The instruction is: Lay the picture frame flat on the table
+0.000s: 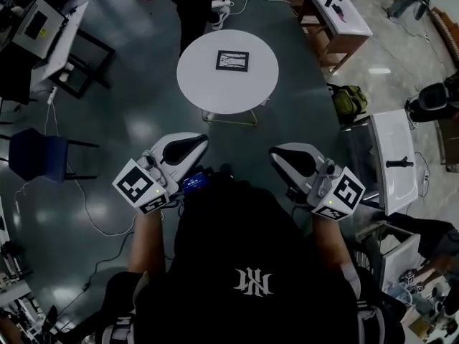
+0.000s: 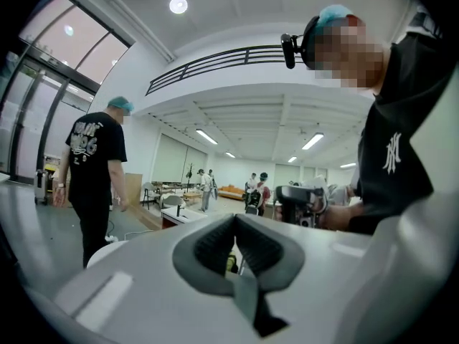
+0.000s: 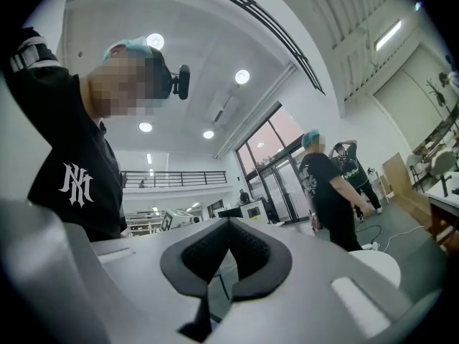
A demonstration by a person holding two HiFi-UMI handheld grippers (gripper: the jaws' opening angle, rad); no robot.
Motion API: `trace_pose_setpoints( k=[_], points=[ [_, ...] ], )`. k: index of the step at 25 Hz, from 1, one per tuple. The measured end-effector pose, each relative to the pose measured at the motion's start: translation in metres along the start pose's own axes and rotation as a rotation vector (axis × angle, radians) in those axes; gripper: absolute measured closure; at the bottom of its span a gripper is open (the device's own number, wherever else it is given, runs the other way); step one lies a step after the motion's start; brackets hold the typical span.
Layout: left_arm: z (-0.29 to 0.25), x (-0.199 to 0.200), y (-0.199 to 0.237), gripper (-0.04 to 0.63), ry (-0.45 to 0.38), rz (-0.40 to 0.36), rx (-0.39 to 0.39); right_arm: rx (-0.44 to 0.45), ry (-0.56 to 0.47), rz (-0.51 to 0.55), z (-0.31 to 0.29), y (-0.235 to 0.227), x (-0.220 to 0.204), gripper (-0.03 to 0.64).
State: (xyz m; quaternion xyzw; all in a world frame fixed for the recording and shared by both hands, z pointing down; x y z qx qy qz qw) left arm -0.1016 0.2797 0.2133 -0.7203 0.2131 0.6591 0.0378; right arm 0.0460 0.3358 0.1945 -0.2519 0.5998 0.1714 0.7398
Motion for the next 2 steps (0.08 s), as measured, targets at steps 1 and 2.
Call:
trace_pose_setpoints(
  k=[1,2],
  points=[
    [0.0003,-0.0014,0.0019,0.592,-0.001,0.001,0.003,-0.005,0.004,0.006,-0.0017,-0.0017,-0.0012,0.617],
    [0.0006,-0.0026,0.0036,0.592,-0.002,0.002,0.005,-0.010,0.007,0.012,-0.0032,-0.0033,-0.0024,0.617]
  ],
)
Point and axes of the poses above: the fingertips, and each gripper's own axes: z backward along the fingers, y to its left, x out of its top, the point moved 2 cm from there along z, backward along the fingers, and after that the axes turned 6 degrees about z, right-handed, at the moved point
